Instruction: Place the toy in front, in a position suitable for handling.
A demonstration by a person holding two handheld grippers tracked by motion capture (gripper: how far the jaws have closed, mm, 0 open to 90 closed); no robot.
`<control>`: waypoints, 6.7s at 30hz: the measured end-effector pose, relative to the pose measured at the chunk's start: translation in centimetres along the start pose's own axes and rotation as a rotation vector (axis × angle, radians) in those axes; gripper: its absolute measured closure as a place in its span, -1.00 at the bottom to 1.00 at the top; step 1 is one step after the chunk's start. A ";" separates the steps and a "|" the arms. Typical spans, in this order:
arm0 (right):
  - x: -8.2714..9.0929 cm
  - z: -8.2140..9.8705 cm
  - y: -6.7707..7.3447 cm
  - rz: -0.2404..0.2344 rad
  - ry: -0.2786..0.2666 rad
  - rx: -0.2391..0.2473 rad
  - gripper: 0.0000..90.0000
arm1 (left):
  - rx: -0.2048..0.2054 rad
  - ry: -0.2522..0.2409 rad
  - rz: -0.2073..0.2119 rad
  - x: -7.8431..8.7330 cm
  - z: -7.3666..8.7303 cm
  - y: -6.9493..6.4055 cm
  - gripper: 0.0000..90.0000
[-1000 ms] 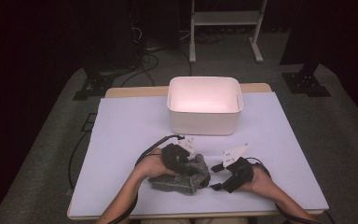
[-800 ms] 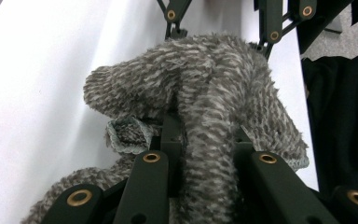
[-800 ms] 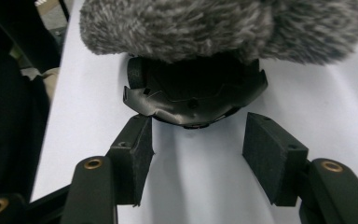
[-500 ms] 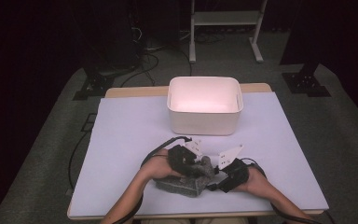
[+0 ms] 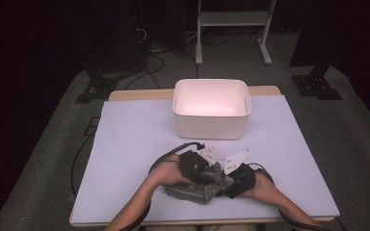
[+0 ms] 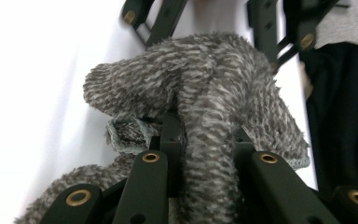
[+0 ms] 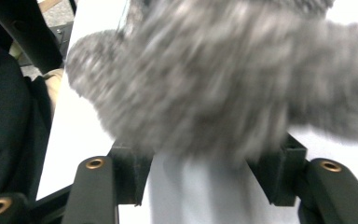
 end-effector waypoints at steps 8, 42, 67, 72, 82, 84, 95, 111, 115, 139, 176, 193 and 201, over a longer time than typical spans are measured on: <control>-0.3 -0.5 -0.1 0.010 -0.007 -0.013 -0.29 | 0.083 -0.047 -0.026 2.0 2.9 0.7 0.66; -1.0 -1.0 -0.1 0.005 0.011 -0.041 -0.60 | 0.042 -0.040 -0.012 -0.2 0.0 0.3 0.66; -0.5 -1.4 -1.0 0.055 0.014 -0.033 -0.51 | 0.181 -0.127 -0.095 5.4 7.1 -0.1 0.65; -0.4 -2.1 -1.3 0.020 -0.016 -0.056 -0.53 | 0.204 -0.135 -0.108 6.4 9.0 -0.6 0.65; -1.8 -4.8 -2.1 -0.031 -0.017 -0.084 -0.55 | 0.162 -0.128 -0.075 4.5 7.3 0.0 0.65; -2.2 -4.8 -2.3 -0.035 0.005 -0.078 -0.57 | 0.152 -0.125 -0.063 4.1 6.7 0.0 0.65; -2.7 -4.5 -1.6 -0.077 0.034 -0.086 -0.53 | 0.163 -0.126 -0.068 4.9 6.9 0.0 0.65; -3.4 -5.0 -2.6 -0.128 0.031 -0.168 -0.50 | 0.147 -0.136 -0.062 4.4 7.0 -0.6 0.65; -3.8 -5.0 -2.3 -0.151 0.060 -0.188 -0.50 | 0.139 -0.143 -0.060 4.8 6.8 -0.7 0.65; -1.5 -5.0 1.4 -0.032 -0.033 0.027 0.02 | 0.158 -0.067 -0.011 6.3 5.9 -0.8 0.45; -2.2 -6.0 2.7 -0.110 0.006 0.019 0.02 | 0.092 -0.129 0.098 6.3 6.2 -3.6 0.71; -3.6 -4.8 2.9 -0.020 0.030 0.107 0.27 | 0.073 -0.160 0.060 7.2 5.4 -3.5 0.71; -2.5 -4.5 0.1 0.070 0.043 0.123 0.26 | 0.084 -0.073 -0.067 7.3 4.0 -1.4 0.70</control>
Point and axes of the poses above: each handheld gripper's, and its own axes: x roughly backward along the jaws, z roughly out of its underside, y roughly to its left, the point moved 3 cm from there along -x, roughly forward along the jaws, and after that the axes turned 7 degrees about z, right-handed, at the moved point
